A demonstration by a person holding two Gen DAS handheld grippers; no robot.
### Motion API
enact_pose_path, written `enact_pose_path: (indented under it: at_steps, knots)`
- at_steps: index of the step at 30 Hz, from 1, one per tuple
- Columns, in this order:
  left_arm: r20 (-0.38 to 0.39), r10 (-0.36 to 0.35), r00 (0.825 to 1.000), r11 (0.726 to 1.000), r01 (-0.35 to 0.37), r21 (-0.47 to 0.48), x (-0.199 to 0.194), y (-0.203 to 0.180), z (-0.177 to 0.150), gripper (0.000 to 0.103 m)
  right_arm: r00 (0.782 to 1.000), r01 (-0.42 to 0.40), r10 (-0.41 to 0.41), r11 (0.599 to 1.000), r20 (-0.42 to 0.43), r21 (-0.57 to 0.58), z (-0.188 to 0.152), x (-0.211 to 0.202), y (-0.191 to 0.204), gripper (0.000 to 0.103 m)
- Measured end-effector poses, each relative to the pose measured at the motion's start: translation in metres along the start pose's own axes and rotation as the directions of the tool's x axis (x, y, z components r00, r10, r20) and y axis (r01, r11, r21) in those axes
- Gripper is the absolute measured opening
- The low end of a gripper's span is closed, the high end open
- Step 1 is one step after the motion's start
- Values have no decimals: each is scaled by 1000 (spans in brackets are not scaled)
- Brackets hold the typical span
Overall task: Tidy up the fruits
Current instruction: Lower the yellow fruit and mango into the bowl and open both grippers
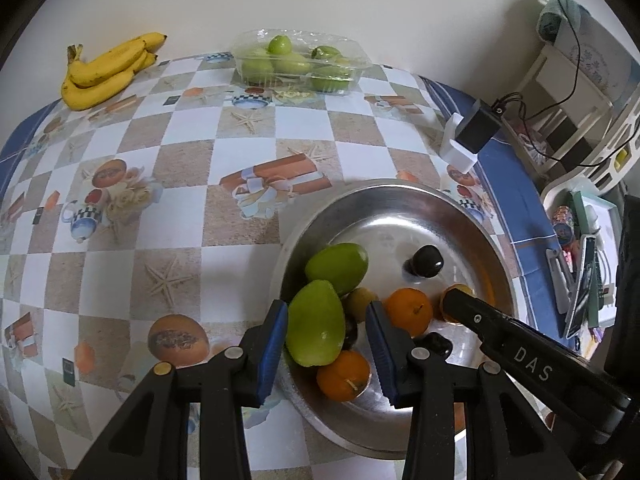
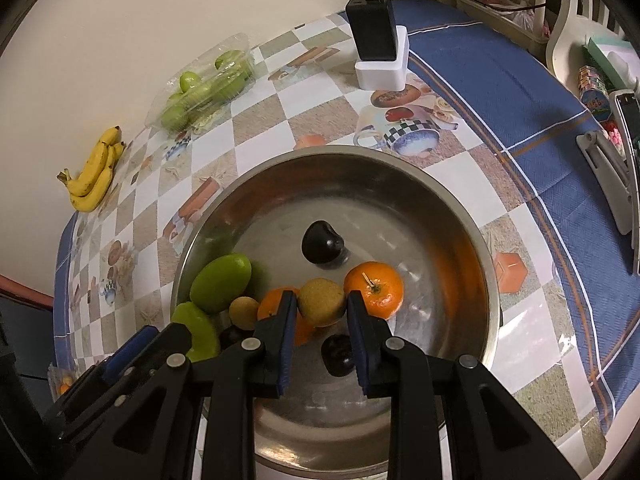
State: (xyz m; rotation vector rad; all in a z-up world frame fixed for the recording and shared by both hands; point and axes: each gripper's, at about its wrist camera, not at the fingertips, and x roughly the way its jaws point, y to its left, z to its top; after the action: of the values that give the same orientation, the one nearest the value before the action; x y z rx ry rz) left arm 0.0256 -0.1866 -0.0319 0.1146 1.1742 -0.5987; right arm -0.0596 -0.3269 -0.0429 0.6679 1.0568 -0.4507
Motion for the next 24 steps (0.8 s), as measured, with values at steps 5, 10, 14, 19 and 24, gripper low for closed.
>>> enact_pose_path:
  at_steps: [5, 10, 14, 19, 24]
  knots:
    - [-8, 35, 999, 999, -35, -5, -3, 4, 0, 44, 1000, 1, -1, 1000, -3, 2, 0, 1, 0, 27]
    - [-1, 79, 997, 997, -79, -12, -8, 10, 2, 45, 1000, 14, -14, 1000, -7, -1, 0, 3, 1, 27]
    - [0, 108, 994, 994, -108, -31, -10, 18, 4, 47, 1000, 27, -27, 1000, -4, -2, 0, 3, 1, 27]
    - [-2, 151, 989, 986, -151, -68, -12, 32, 5, 55, 999, 33, -33, 999, -1, -18, -1, 1, 5, 27]
    - [-21, 195, 981, 975, -196, -105, -10, 45, 6, 65, 999, 39, -39, 998, 8, -53, -1, -1, 13, 27]
